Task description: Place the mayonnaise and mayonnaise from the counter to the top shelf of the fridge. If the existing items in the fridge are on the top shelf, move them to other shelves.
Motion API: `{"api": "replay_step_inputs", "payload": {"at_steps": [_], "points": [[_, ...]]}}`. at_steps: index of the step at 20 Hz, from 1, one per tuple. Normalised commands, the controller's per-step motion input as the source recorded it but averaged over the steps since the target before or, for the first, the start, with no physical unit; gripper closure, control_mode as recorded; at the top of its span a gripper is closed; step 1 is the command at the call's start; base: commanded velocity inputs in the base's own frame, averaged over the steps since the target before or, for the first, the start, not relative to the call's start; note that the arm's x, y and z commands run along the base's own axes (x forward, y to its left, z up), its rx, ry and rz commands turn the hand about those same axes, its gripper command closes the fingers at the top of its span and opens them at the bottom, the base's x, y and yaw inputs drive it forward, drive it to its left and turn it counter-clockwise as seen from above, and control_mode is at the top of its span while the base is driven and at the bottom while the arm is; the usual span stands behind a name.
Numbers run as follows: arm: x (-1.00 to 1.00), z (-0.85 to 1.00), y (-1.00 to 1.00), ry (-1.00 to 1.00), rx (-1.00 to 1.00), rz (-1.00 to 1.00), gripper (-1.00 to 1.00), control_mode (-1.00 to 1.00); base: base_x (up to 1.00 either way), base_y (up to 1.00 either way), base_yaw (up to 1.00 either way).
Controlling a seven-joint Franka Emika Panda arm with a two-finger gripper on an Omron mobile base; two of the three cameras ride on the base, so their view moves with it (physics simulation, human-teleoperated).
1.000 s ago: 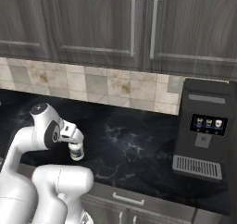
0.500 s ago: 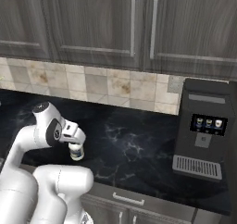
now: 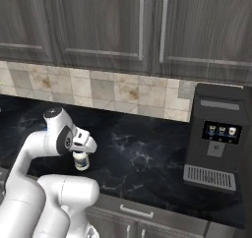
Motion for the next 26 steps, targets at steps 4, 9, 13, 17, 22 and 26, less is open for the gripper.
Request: {"api": "replay_step_inputs", "payload": {"at_steps": [4,9,13,17,22,26], "points": [[0.00,-0.18,0.01,-0.03,0.02,0.00,-1.00,-1.00,0.00,0.00,0.00],[0.06,-0.32,0.08,-0.11,0.00,0.00,-1.00,-1.00,0.00,0.00,0.00],[0.15,-0.21,0.00,-0.09,0.00,0.00,-1.00,-1.00,0.00,0.00,0.00],[0.08,-0.31,0.00,-0.04,0.00,0.00,-1.00,-1.00,0.00,0.00,0.00],[0.00,-0.52,0.00,0.00,0.00,0.00,-1.00,-1.00,0.00,0.00,0.00],[0.00,-0.32,0.00,0.00,0.00,0.00,-1.00,-1.00,0.00,0.00,0.00]]}}
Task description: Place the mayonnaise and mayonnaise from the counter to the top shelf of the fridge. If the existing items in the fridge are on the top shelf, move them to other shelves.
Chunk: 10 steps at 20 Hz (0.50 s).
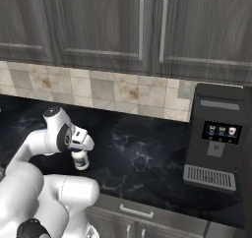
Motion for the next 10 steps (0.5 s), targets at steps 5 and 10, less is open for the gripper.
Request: {"api": "replay_step_inputs", "payload": {"at_steps": [5,10], "points": [[-0.01,-0.42,-0.03,0.00,0.00,0.00,-1.00,-1.00,0.00,0.00,0.00],[-0.23,-0.41,-0.19,0.00,0.00,0.00,1.00,-1.00,0.00,0.00,0.00]]}}
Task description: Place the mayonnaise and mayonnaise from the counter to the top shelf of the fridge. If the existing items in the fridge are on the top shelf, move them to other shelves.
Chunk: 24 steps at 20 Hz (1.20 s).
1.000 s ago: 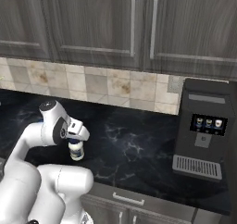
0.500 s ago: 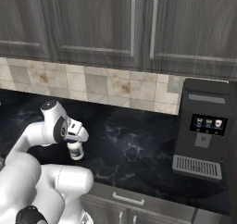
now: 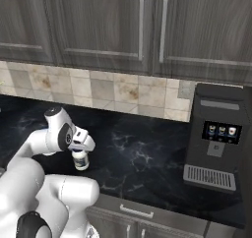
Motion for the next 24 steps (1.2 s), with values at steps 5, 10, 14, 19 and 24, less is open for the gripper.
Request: {"api": "replay_step_inputs", "payload": {"at_steps": [5,10,14,19,24], "points": [[0.00,-0.03,-0.04,0.00,0.00,0.00,1.00,-1.00,0.00,0.00,0.00],[-0.28,0.18,0.00,-0.07,0.00,0.00,1.00,-1.00,0.00,0.00,0.00],[-0.80,0.89,0.04,-0.39,0.00,0.03,1.00,-1.00,0.00,0.00,0.00],[-1.00,1.00,0.05,-0.35,0.00,0.05,1.00,-1.00,0.00,0.00,0.00],[-1.00,1.00,0.04,-0.20,0.00,0.08,1.00,-1.00,0.00,0.00,0.00]]}}
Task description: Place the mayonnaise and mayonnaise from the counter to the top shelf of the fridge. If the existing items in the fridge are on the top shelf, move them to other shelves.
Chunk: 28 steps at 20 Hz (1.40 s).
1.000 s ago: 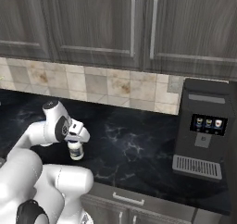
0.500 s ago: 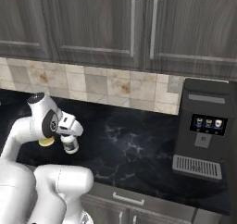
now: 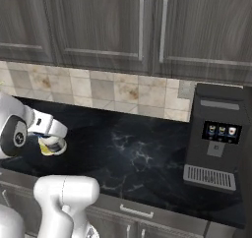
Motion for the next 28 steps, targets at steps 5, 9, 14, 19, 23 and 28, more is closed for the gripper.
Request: {"api": "replay_step_inputs", "payload": {"at_steps": [5,9,14,19,23,28], "points": [[-1.00,1.00,0.00,-0.06,0.00,0.10,1.00,-1.00,0.00,0.00,0.00],[-1.00,0.73,-0.01,0.02,0.00,0.06,1.00,-1.00,0.00,0.00,0.00],[-0.53,0.20,-0.01,0.04,0.00,0.07,1.00,-1.00,0.00,0.00,0.00],[0.00,0.00,0.00,0.01,0.00,0.00,1.00,-1.00,0.00,0.00,0.00],[-0.19,0.00,0.00,0.00,0.00,0.00,1.00,1.00,-0.41,-0.01,0.00],[0.00,0.00,0.00,0.00,0.00,0.00,1.00,1.00,-1.00,-0.20,0.00]]}}
